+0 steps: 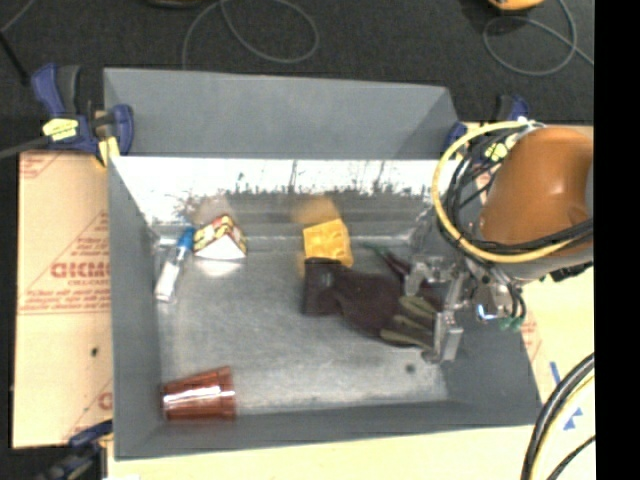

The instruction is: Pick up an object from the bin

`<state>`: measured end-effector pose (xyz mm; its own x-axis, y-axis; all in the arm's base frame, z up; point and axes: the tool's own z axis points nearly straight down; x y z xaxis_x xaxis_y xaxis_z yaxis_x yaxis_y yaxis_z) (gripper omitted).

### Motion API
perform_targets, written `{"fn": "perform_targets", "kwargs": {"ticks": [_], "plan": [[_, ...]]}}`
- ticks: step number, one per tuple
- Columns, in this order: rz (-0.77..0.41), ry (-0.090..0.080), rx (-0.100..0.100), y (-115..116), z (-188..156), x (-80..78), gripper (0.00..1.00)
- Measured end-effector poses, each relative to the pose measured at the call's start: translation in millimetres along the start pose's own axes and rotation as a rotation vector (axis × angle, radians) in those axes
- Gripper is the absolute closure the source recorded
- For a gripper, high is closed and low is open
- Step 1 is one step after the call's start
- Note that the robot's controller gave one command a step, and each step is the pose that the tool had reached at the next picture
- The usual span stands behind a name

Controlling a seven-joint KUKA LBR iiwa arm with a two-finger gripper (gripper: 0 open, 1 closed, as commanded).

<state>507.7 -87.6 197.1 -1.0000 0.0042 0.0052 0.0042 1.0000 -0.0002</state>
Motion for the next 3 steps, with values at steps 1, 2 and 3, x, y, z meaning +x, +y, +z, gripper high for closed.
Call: {"fn": "perform_targets", "kwargs": {"ticks": [1,2,3], "plan": [[-0.002,-0.008,0.001,0.3,-4.5,-1.6,0.00],[-0.026,-0.016,0.003,-1.5,37.9,-16.7,0.00],[0.031,-0.012,0.001,-3.2,87.9,-19.9,0.00]]}}
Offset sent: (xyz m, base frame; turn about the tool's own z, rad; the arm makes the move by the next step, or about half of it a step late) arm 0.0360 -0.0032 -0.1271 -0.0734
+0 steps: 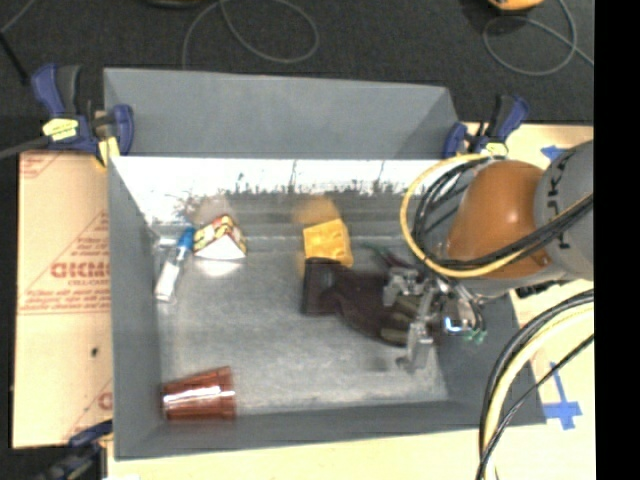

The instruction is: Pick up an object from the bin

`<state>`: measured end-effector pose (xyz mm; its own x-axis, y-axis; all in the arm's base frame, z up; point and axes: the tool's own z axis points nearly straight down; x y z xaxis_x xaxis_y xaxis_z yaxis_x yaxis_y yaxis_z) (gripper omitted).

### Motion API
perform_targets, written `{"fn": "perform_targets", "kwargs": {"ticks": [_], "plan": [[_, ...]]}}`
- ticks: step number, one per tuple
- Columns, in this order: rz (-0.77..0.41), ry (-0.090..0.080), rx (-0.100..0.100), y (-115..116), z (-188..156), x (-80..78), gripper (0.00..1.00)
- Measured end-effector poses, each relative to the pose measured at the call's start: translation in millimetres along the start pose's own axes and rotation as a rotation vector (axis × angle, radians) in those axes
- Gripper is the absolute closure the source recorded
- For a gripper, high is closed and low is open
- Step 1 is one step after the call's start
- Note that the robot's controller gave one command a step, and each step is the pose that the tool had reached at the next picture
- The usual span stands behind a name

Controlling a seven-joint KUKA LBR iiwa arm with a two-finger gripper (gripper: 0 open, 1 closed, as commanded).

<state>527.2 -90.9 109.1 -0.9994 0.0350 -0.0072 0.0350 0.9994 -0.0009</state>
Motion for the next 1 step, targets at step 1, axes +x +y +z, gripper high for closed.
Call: {"fn": "perform_targets", "kwargs": {"ticks": [1], "plan": [[0.012,-0.011,0.003,1.1,37.0,-12.8,1.00]]}}
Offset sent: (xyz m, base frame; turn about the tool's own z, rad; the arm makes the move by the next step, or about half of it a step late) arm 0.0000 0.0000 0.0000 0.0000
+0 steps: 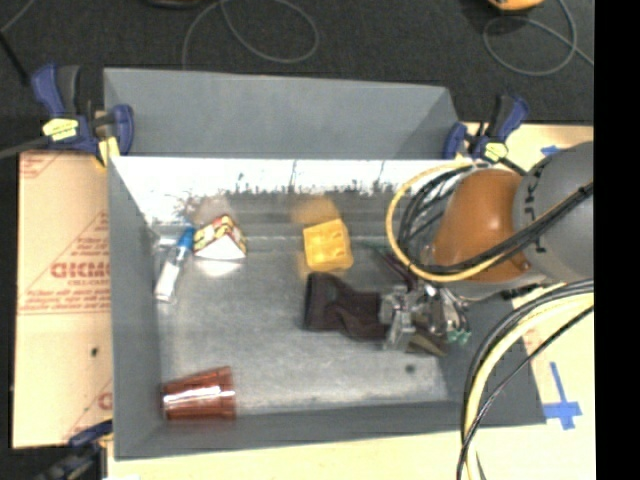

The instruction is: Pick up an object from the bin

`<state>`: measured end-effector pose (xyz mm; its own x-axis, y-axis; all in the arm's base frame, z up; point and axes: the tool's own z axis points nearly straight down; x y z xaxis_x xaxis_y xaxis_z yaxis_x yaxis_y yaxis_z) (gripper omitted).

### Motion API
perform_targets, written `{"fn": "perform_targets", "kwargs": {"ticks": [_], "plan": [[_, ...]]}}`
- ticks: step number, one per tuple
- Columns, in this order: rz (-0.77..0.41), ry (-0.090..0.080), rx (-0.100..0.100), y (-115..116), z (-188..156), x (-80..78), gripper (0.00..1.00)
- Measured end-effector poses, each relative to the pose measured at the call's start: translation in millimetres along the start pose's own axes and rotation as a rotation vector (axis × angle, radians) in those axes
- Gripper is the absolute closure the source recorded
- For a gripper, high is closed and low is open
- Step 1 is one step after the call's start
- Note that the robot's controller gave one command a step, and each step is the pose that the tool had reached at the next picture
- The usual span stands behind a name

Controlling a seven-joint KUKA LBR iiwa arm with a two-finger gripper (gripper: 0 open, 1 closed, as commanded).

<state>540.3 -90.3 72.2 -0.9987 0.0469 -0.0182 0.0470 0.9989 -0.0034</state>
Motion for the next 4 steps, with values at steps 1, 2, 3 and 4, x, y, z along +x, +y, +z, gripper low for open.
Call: {"fn": "perform_targets", "kwargs": {"ticks": [1,2,3,4], "plan": [[-0.002,0.000,0.000,0.0,0.0,0.0,1.00],[-0.005,0.000,0.001,0.0,0.0,0.0,1.00],[-0.006,0.000,0.001,0.0,0.0,0.0,1.00],[-0.007,0.000,0.001,0.0,0.0,0.0,1.00]]}}
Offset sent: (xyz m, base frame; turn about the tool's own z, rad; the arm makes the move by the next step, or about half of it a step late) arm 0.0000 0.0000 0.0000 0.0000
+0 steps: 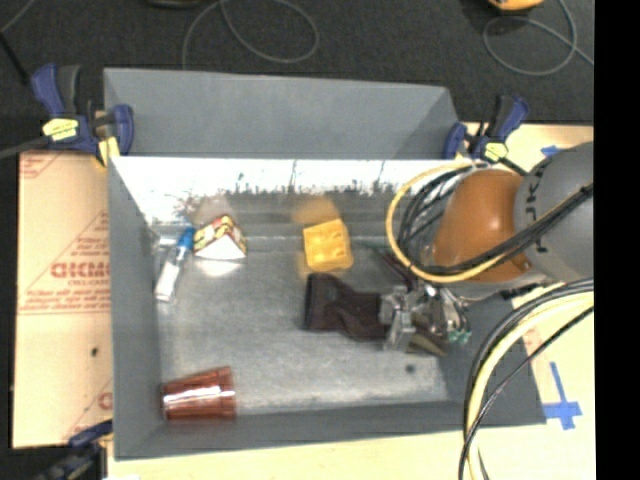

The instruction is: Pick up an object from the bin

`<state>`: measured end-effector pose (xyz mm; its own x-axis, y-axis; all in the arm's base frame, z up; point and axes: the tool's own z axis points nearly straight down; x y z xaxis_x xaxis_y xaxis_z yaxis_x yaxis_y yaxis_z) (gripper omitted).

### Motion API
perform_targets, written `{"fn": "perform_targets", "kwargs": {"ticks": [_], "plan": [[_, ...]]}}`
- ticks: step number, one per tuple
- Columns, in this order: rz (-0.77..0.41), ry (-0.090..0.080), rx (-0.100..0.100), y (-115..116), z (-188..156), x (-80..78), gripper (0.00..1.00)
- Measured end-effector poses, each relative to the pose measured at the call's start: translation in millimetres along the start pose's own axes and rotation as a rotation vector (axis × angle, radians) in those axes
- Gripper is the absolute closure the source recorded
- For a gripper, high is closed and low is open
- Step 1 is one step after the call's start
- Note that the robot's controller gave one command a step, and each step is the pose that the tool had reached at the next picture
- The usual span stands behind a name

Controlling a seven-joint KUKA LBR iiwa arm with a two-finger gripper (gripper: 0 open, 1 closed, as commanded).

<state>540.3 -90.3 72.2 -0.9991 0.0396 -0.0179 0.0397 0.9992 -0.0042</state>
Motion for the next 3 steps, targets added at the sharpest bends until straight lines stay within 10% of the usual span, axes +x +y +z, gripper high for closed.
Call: {"fn": "perform_targets", "kwargs": {"ticks": [3], "plan": [[-0.004,0.000,0.000,-0.1,0.0,0.0,1.00]]}}
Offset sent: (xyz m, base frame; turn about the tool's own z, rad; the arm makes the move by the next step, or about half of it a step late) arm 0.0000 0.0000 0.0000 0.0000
